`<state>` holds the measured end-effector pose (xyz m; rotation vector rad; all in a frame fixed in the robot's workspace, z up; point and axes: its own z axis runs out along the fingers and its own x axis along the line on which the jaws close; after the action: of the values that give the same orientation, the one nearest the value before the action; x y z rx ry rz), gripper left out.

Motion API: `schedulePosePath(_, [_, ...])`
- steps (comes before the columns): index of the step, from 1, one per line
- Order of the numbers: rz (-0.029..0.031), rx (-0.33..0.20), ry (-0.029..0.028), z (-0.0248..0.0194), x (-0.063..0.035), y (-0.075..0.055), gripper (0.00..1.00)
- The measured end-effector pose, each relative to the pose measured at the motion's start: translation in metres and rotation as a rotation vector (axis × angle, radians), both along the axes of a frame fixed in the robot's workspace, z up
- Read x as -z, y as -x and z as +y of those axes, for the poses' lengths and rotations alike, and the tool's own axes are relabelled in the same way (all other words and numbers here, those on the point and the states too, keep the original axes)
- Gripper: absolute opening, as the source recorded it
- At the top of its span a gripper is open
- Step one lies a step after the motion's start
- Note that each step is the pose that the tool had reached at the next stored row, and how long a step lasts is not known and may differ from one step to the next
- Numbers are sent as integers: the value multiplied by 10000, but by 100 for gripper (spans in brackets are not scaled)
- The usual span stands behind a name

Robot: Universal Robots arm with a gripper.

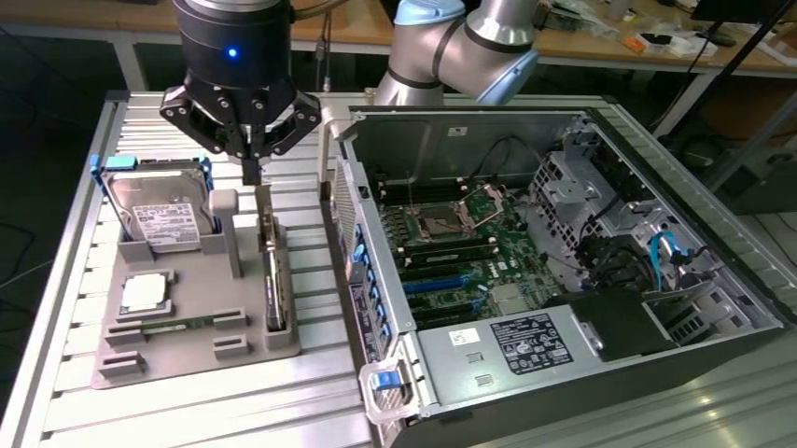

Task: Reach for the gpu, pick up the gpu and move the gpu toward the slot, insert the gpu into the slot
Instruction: 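Reach for the gpu, then pick up the gpu and move the gpu toward the slot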

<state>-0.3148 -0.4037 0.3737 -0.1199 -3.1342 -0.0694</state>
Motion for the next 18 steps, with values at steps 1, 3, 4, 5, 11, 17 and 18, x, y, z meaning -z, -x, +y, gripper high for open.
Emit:
schedulePosePath(1, [0, 0, 0, 0, 0, 0, 11])
schedulePosePath(3, [0, 0, 0, 0, 0, 0, 11])
schedulePosePath(4, [0, 0, 0, 0, 0, 0, 11])
schedulePosePath(5, [0, 0, 0, 0, 0, 0, 11])
schedulePosePath(11, [0, 0, 0, 0, 0, 0, 17])
schedulePosePath(17, [0, -19, 1, -1, 7, 19, 48])
schedulePosePath(18, [0, -99, 0, -5, 13, 31, 48])
